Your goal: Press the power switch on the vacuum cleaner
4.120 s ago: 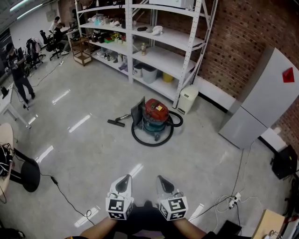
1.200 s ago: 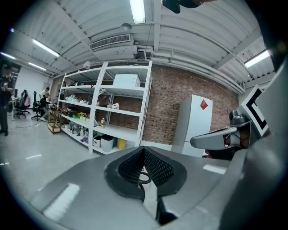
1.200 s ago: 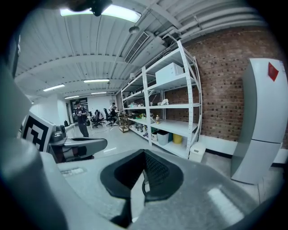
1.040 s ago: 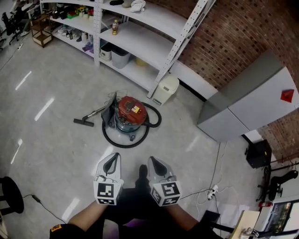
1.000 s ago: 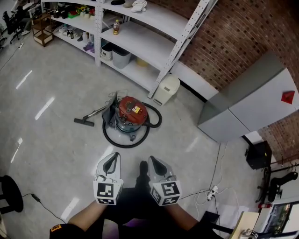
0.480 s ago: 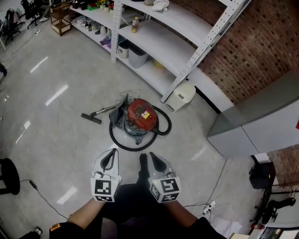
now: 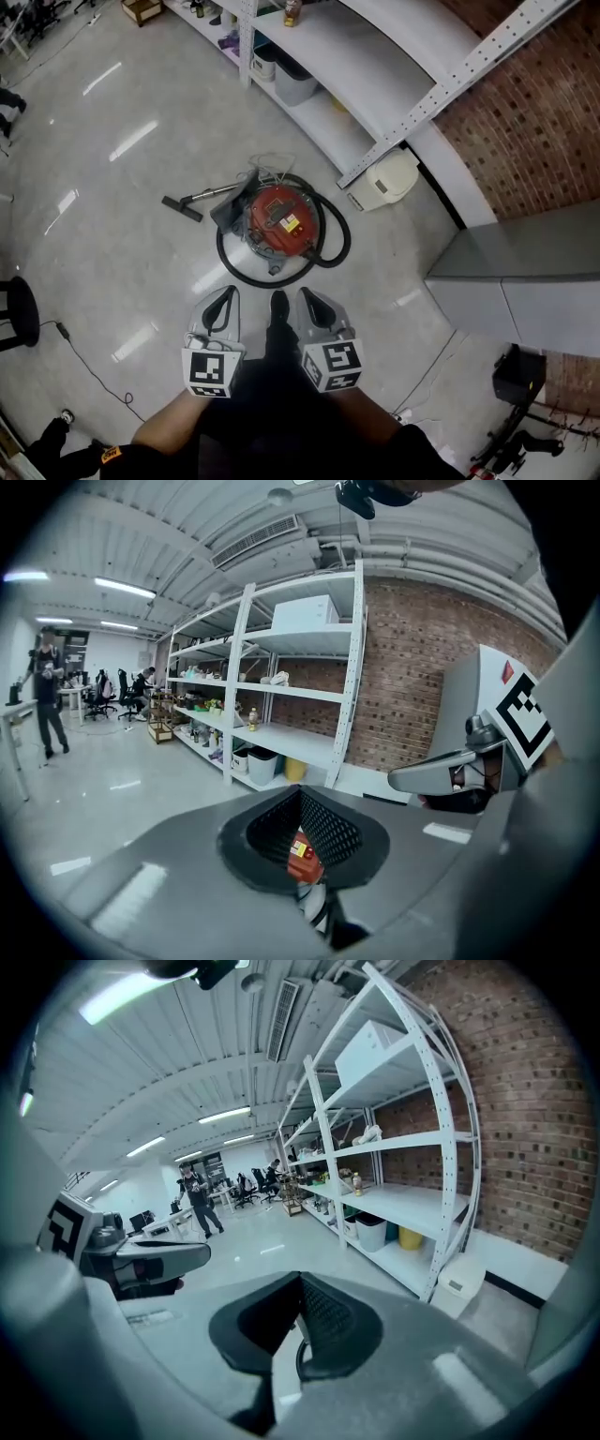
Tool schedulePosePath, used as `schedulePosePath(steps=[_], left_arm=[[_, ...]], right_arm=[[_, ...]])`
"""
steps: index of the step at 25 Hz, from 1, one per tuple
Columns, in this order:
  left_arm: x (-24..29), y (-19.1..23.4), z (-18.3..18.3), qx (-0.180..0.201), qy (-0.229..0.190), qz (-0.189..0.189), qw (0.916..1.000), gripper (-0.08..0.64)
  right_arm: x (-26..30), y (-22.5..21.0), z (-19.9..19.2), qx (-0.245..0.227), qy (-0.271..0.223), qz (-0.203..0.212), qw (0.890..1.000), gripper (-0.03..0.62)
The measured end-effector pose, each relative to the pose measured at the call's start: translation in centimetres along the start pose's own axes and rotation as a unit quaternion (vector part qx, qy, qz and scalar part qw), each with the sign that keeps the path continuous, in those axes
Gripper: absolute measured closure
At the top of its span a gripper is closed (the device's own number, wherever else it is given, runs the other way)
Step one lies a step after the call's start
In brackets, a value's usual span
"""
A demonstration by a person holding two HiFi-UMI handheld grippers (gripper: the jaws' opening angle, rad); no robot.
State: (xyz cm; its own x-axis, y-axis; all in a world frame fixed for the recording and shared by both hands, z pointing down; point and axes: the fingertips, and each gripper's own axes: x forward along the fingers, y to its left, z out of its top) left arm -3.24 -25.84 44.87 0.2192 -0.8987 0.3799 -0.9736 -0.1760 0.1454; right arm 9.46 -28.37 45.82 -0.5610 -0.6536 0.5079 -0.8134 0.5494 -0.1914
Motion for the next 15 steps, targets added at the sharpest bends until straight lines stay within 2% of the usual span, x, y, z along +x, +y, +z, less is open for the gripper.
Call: schedulePosePath(steps=[9, 15], left_arm=[[7.8, -0.5, -2.6, -0.032, 0.048, 0.055, 0.9968, 0.545], [12.0, -0.1, -5.5, -0.038, 0.079, 0.075, 0.9934, 0.545]], right_arm=[[7.3, -6.9, -1.9, -0.012, 0.074, 0.04, 0.996, 0.6], [12.6, -11.0, -4.6, -0.017, 0.12, 0.046, 0.992, 0.6]])
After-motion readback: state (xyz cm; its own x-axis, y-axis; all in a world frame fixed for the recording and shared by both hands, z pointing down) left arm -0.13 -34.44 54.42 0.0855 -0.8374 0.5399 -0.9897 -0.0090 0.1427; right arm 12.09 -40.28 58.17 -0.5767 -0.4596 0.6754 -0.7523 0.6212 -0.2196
